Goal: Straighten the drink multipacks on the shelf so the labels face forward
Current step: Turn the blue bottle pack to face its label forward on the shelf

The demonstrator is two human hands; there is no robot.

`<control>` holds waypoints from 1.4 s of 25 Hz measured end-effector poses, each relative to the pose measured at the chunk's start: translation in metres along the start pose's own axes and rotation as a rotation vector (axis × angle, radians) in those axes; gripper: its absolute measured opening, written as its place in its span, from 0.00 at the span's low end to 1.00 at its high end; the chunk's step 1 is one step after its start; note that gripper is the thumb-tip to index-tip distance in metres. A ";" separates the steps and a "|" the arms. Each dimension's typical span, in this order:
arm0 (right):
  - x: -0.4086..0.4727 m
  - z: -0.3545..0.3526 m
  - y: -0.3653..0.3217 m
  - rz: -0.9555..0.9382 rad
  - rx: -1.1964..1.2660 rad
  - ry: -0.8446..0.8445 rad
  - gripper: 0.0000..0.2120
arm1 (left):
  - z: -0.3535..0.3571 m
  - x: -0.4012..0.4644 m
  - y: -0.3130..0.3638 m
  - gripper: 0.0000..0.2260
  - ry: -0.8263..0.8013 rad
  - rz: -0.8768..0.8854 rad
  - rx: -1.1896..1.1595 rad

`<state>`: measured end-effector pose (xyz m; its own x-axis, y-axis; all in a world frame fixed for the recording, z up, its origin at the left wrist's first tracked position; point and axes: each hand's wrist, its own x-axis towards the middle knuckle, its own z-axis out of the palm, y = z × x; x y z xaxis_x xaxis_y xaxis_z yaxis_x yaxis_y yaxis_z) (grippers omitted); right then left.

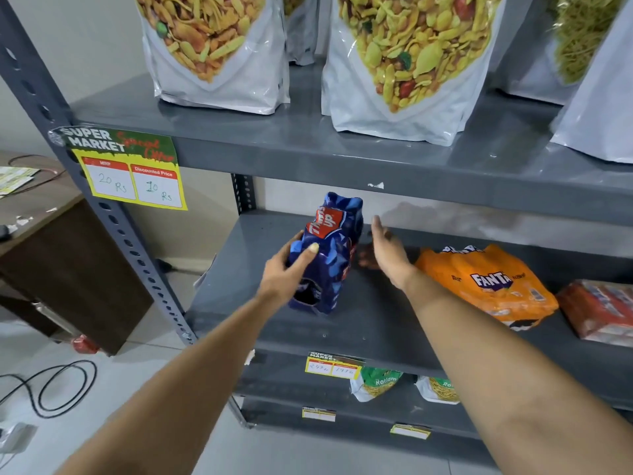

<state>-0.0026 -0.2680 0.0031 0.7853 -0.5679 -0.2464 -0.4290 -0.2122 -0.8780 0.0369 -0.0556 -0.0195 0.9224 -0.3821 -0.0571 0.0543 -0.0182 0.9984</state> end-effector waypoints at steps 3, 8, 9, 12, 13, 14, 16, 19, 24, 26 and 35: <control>0.019 -0.003 -0.025 -0.167 -0.029 -0.036 0.32 | -0.030 0.023 0.011 0.17 -0.026 -0.110 0.033; 0.020 0.007 -0.020 -0.203 -0.093 -0.089 0.20 | -0.040 0.053 0.031 0.16 0.186 -0.218 -0.004; 0.015 0.008 -0.017 -0.221 -0.150 -0.065 0.22 | -0.039 0.056 0.035 0.17 0.180 -0.265 -0.010; 0.001 0.004 -0.010 -0.296 -0.318 -0.021 0.31 | -0.039 0.058 0.040 0.18 0.144 -0.321 0.018; -0.004 0.004 -0.009 -0.307 -0.360 -0.009 0.33 | -0.041 0.056 0.040 0.18 0.134 -0.327 0.028; -0.012 0.004 -0.007 -0.313 -0.392 0.006 0.35 | -0.042 0.053 0.040 0.17 0.121 -0.331 0.037; -0.026 0.006 -0.001 -0.340 -0.423 0.017 0.34 | -0.046 0.046 0.039 0.14 0.095 -0.340 0.039; -0.050 0.009 0.009 -0.385 -0.433 0.033 0.31 | -0.054 0.030 0.036 0.13 0.073 -0.352 0.043; -0.091 0.016 0.019 -0.354 -0.489 0.104 0.34 | -0.058 0.018 0.035 0.09 0.063 -0.227 0.203; -0.101 0.019 0.020 -0.358 -0.468 0.121 0.33 | -0.058 0.015 0.039 0.11 0.071 -0.218 0.259; -0.093 -0.067 0.057 -0.467 -0.683 0.118 0.36 | -0.020 -0.006 0.074 0.20 0.206 0.065 1.153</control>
<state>-0.1298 -0.2808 0.0031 0.9138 -0.3735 0.1594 -0.2770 -0.8603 -0.4280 0.0432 -0.0365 0.0550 0.9609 -0.2581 0.0999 -0.2762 -0.8712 0.4058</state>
